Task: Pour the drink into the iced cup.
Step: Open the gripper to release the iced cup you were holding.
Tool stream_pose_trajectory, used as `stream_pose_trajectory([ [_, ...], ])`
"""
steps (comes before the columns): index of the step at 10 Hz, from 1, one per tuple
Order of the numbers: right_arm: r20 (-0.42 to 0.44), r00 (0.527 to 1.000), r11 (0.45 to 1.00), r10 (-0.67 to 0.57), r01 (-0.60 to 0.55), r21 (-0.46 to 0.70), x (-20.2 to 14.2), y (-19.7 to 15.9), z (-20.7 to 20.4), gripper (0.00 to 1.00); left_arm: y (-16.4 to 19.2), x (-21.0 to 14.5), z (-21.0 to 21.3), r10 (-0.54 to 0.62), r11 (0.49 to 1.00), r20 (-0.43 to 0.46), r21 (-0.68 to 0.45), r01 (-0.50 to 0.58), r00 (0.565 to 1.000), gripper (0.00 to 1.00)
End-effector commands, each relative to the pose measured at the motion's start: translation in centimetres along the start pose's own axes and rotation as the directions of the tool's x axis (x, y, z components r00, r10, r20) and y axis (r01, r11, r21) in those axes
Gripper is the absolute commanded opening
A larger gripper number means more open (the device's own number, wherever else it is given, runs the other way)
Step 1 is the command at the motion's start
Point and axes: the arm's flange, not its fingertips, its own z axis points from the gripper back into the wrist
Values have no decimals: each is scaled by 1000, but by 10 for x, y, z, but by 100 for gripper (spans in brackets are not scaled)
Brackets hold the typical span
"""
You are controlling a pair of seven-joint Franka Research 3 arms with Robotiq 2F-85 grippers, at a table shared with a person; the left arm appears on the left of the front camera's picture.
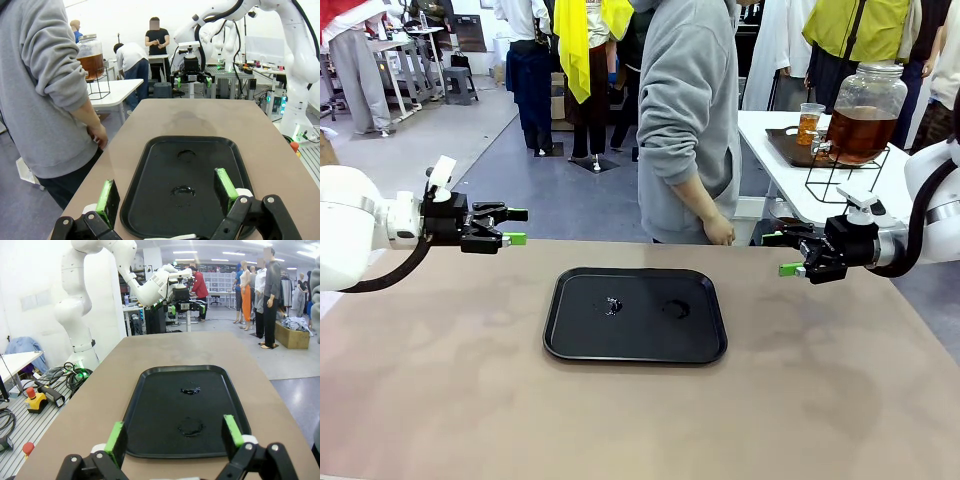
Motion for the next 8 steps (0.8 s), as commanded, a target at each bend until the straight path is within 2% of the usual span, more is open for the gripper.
stream_pose_trajectory([
  [1, -9, 1000, 1000, -3, 3, 0, 5, -1, -2, 100, 0, 3, 0, 2, 1000, 3, -3, -2, 1000, 100],
  [8, -9, 1000, 1000, -3, 3, 0, 5, -1, -2, 100, 0, 3, 0, 2, 1000, 3, -3, -2, 1000, 100],
])
